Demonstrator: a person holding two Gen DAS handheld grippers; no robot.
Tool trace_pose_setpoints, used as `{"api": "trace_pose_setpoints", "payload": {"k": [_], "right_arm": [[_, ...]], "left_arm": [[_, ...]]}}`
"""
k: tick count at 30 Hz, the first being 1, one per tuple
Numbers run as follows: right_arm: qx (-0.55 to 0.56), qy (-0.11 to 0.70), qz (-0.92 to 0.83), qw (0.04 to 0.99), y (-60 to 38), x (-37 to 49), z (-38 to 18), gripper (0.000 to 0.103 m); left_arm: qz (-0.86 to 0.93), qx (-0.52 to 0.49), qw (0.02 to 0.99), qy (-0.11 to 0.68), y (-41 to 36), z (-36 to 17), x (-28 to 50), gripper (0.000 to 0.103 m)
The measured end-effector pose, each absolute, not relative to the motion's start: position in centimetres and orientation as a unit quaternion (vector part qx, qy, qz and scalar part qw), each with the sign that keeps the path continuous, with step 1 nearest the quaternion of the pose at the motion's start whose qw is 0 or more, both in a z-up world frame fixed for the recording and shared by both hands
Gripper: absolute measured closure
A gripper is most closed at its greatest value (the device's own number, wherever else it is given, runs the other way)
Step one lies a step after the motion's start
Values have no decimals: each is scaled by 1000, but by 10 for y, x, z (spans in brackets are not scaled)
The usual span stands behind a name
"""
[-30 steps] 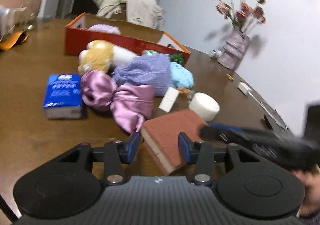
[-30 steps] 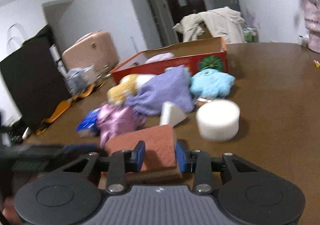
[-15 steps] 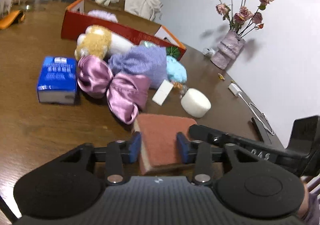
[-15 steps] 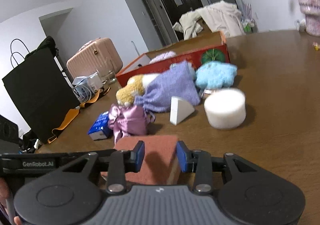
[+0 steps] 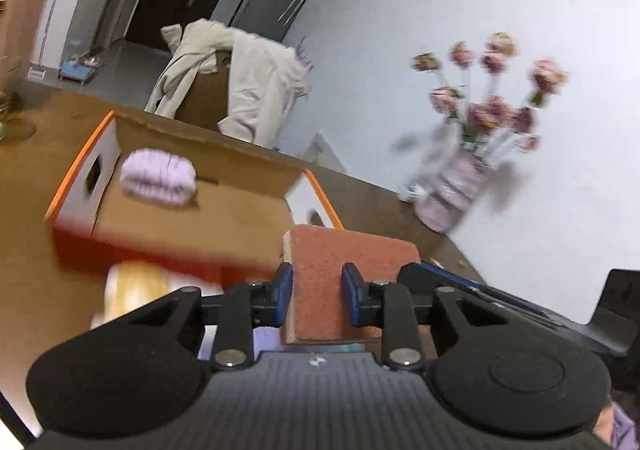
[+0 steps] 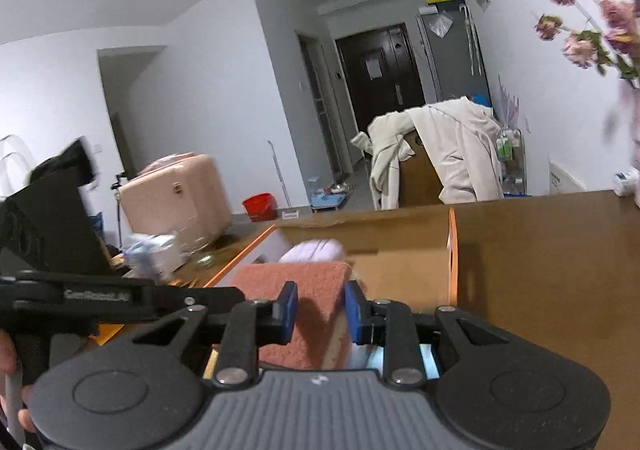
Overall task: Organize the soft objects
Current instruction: 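Carry the sponge block into the box beside the towel and release, then withdraw the right tool from the box toward the plush toys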
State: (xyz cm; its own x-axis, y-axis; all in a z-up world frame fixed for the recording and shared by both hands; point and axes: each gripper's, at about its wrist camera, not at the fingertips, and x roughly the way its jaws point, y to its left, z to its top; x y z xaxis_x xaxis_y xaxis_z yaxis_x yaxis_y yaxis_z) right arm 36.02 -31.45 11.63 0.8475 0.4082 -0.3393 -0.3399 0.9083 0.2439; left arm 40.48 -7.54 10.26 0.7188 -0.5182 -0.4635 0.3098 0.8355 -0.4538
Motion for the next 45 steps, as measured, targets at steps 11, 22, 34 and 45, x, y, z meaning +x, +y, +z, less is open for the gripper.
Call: {"api": "trace_pose_setpoints", "payload": {"k": [11,22,34,45], "right_arm": [[91,317,99,939,-321,616,94,76],[45,293,77,952,-312,608,108,56],[-38,221,125,967,-326,446,184,25],[-39,128,145,980,-316,298,187,16]], "left_arm": [[-153,-167,888,401,-126,61,639,75],[-144,-108,910,374,-118,82,611,57],[-89,19,964,251,-68,186,447,18],[-53,40,989,135,-31,182,282,4]]}}
